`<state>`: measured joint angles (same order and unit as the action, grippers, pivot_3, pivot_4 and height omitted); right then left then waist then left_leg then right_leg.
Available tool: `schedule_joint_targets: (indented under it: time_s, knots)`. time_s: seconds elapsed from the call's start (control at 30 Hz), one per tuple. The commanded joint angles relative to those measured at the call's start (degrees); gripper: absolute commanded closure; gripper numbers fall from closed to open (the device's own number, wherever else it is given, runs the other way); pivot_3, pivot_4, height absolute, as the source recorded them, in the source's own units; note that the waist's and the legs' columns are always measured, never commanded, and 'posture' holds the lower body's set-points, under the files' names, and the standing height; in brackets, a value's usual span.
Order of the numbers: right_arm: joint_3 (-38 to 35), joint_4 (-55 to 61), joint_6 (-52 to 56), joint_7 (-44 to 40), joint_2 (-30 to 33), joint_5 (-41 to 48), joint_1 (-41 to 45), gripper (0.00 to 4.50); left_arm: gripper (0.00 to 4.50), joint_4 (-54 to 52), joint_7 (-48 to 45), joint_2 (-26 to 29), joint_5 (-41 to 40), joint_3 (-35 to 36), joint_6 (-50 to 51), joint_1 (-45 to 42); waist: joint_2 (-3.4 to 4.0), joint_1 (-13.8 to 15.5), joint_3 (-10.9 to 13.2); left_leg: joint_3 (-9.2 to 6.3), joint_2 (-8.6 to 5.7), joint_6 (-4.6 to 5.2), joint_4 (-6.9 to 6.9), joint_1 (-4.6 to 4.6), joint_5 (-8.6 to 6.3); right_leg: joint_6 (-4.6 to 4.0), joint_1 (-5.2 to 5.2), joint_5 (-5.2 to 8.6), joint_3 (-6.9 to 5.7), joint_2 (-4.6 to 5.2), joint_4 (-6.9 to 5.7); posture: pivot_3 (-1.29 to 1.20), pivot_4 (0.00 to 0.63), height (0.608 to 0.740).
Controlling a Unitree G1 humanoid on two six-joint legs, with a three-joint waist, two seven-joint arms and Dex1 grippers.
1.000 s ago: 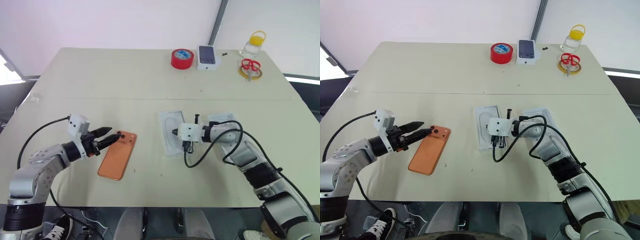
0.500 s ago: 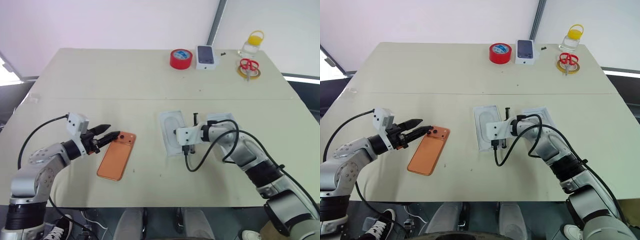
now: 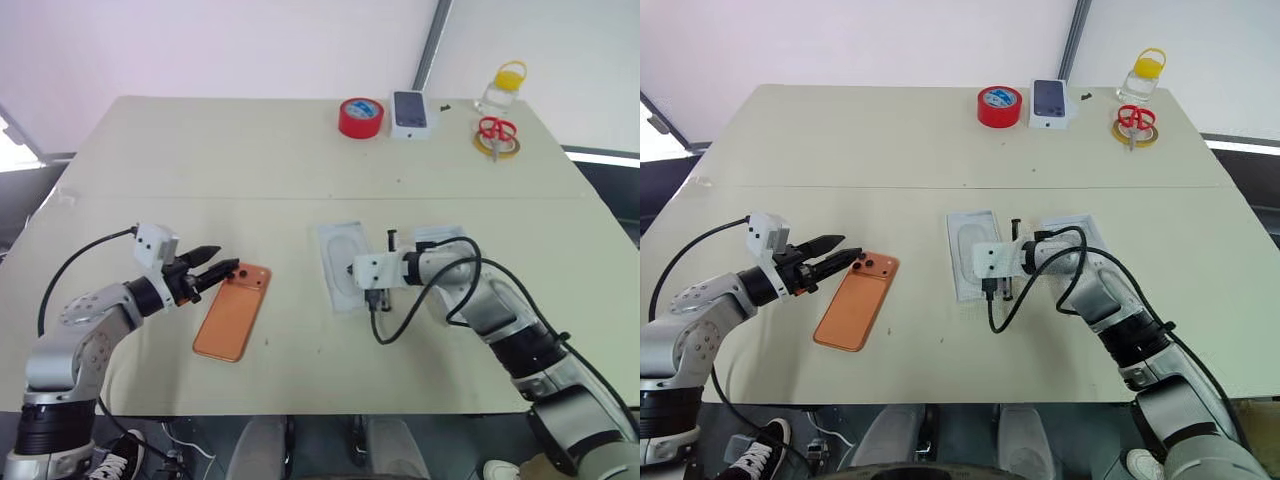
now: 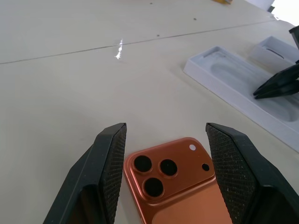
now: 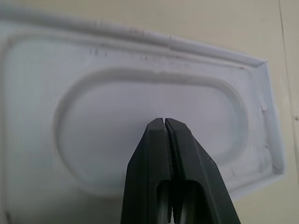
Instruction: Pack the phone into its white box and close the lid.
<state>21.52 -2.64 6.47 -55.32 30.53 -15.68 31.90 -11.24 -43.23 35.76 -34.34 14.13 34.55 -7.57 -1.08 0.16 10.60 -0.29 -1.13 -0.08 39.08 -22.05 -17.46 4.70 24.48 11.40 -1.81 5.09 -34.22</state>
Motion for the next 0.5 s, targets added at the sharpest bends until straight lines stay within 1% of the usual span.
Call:
schedule_joint_targets:
  time_s: [0.03,0.1,0.17,0.23,0.27,0.37,0.43,0.5]
  knots:
    - [-5.53,1.63,4.76,2.58,-3.63,6.02,1.73,4.43,1.64,-0.56,-1.68,1.58,-3.27,2.65,2.59,0.81,0.02,-0.08,0.01,0.00,0.01,0.00,0.00,-0.02,0.00,0.00,0.02,-0.01,0.00,0.00,-0.01,0.00,0.150,0.740]
    - [-7.16,3.44,7.69,3.32,-6.07,8.98,2.34,4.43,1.64,0.44,-2.53,3.50,-6.22,4.40,7.39,1.59,0.03,-0.32,0.02,0.00,0.01,0.00,0.00,-0.04,0.00,0.02,0.05,-0.02,0.00,0.00,-0.02,0.00,0.150,0.740]
    - [-7.16,5.42,10.14,4.03,-8.24,10.34,3.02,4.43,1.64,1.69,-3.57,5.95,-10.05,6.32,13.23,1.95,0.05,-0.81,0.03,-0.01,0.01,0.00,0.00,-0.06,0.00,0.02,0.07,-0.02,0.00,0.00,-0.04,0.00,0.150,0.740]
    - [-5.30,7.53,13.70,3.63,-10.02,10.90,3.43,4.43,1.64,3.51,-4.72,8.46,-13.19,8.18,18.39,2.10,0.06,-0.94,0.04,-0.04,0.02,0.00,-0.02,-0.07,0.00,0.04,0.11,-0.03,-0.01,-0.01,-0.06,0.00,0.150,0.740]
    - [-3.96,8.17,15.91,3.45,-10.80,10.75,3.79,4.43,1.64,4.20,-5.50,9.58,-13.25,8.45,19.03,2.46,0.07,-0.98,0.05,-0.04,0.02,0.00,-0.03,-0.07,0.00,0.06,0.13,-0.04,-0.01,-0.02,-0.08,0.00,0.150,0.740]
    - [0.80,10.27,28.96,1.58,-13.32,11.44,5.88,4.43,1.64,6.25,-8.33,12.80,-13.90,8.03,22.10,3.61,0.11,-1.07,0.07,-0.04,0.02,0.00,-0.04,-0.07,0.00,0.04,0.15,-0.03,-0.01,-0.02,-0.10,0.00,0.150,0.740]
    - [3.81,12.37,37.99,-1.75,-13.23,13.72,7.79,4.43,1.64,7.33,-10.03,14.35,-14.73,6.90,25.12,3.79,0.14,-1.01,0.09,-0.04,0.02,0.00,-0.04,-0.07,0.00,0.00,0.17,-0.01,-0.01,-0.02,-0.13,0.00,0.150,0.740]
    - [5.55,14.14,45.45,-4.59,-13.05,17.13,9.87,4.43,1.64,6.56,-11.82,15.49,-14.10,4.90,25.87,4.84,0.15,-0.91,0.09,-0.05,0.01,0.00,-0.04,-0.12,0.00,-0.01,0.21,-0.01,-0.02,-0.01,-0.14,0.00,0.150,0.740]
